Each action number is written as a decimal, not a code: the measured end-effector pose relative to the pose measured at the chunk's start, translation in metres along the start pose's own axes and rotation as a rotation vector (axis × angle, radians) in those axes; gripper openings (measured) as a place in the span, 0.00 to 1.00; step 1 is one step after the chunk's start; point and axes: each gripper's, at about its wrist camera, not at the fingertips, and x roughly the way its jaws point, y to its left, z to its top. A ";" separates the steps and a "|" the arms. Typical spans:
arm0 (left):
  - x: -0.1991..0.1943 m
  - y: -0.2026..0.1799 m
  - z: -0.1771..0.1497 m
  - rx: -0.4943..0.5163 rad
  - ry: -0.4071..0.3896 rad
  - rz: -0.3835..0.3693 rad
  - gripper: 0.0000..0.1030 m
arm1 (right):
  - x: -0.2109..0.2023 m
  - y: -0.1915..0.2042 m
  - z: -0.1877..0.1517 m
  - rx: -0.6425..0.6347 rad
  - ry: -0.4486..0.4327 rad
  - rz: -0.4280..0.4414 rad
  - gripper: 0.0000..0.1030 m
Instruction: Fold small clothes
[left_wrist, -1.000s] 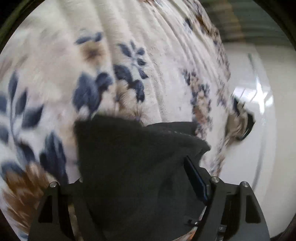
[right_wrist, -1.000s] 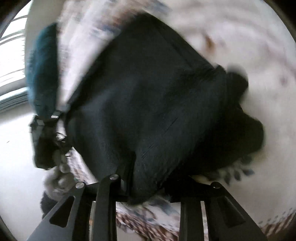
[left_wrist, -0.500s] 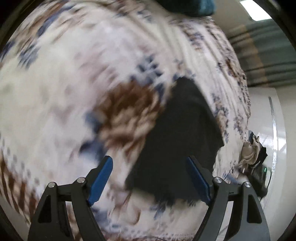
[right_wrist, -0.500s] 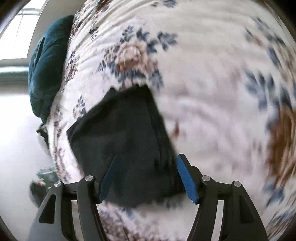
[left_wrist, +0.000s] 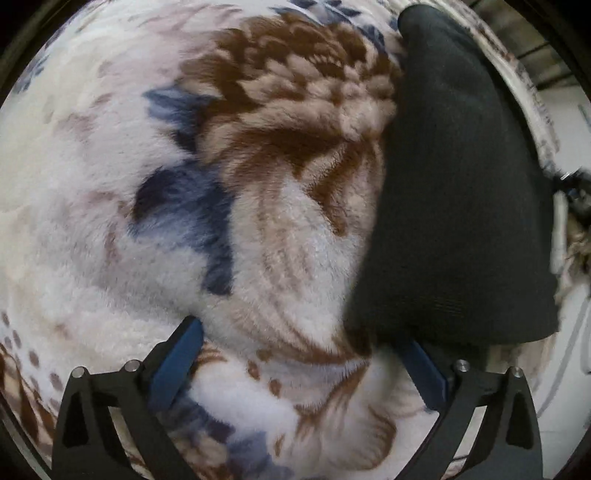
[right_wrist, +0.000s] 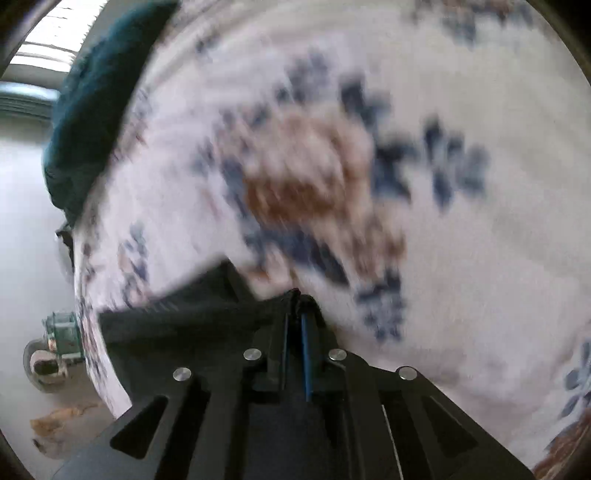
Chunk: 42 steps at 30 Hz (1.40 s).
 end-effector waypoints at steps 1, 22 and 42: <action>0.003 -0.006 0.000 0.009 0.003 0.030 1.00 | -0.004 0.001 0.006 0.012 -0.018 0.007 0.06; -0.061 -0.065 0.046 -0.049 -0.091 0.046 0.97 | -0.021 -0.066 -0.135 0.256 0.228 0.048 0.07; -0.066 -0.052 0.040 -0.073 -0.076 -0.019 0.97 | -0.004 -0.125 -0.218 0.771 0.151 0.437 0.39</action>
